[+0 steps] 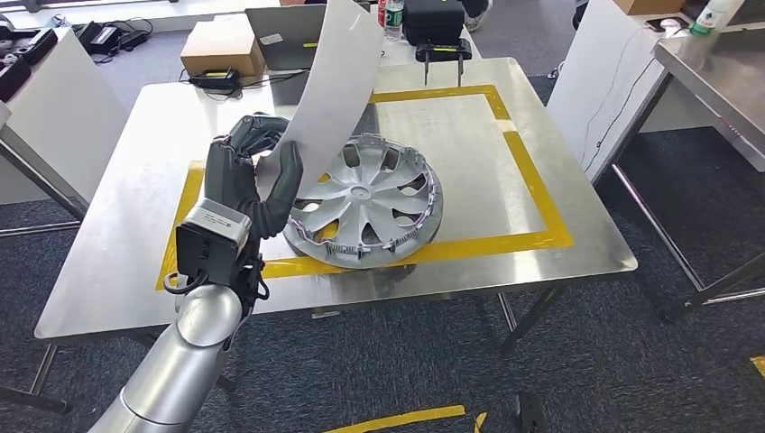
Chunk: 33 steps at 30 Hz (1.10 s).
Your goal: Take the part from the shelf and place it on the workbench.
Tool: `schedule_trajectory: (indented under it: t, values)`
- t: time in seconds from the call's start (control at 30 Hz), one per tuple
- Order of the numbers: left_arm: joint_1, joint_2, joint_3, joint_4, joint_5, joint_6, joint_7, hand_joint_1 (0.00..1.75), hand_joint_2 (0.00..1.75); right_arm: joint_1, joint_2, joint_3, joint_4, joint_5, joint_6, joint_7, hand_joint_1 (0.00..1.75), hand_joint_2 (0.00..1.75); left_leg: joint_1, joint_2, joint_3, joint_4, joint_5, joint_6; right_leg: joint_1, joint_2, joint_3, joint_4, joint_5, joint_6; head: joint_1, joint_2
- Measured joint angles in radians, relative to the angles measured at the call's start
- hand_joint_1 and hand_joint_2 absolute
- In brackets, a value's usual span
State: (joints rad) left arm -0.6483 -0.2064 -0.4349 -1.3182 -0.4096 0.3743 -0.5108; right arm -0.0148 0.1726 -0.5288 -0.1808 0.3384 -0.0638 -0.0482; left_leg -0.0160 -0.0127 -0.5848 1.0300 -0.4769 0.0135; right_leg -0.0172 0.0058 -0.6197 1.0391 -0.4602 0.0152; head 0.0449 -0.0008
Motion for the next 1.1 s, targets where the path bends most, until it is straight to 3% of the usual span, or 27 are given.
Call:
schedule_trajectory:
  t: [0.93, 1.1]
  values:
    - [-0.018, -0.01, -0.001, 0.055, 0.0, -0.015, 0.002, 1.75, 1.75, 0.001, -0.001, -0.017, 0.0, -0.005, -0.007, 0.003, 0.0, 0.0, -0.001, 0.0, 0.0, 0.0, 0.0, -0.001, -0.001, 0.0, 0.005, -0.007, 0.003, 0.003, 0.0, 0.0]
    - [-0.02, -0.011, -0.001, 0.057, 0.001, -0.018, 0.002, 1.75, 1.75, 0.001, 0.0, -0.017, 0.0, -0.001, -0.007, 0.004, 0.0, 0.0, -0.006, 0.0, -0.001, 0.004, -0.003, 0.004, -0.006, 0.0, 0.006, -0.01, 0.005, 0.008, 0.0, 0.0]
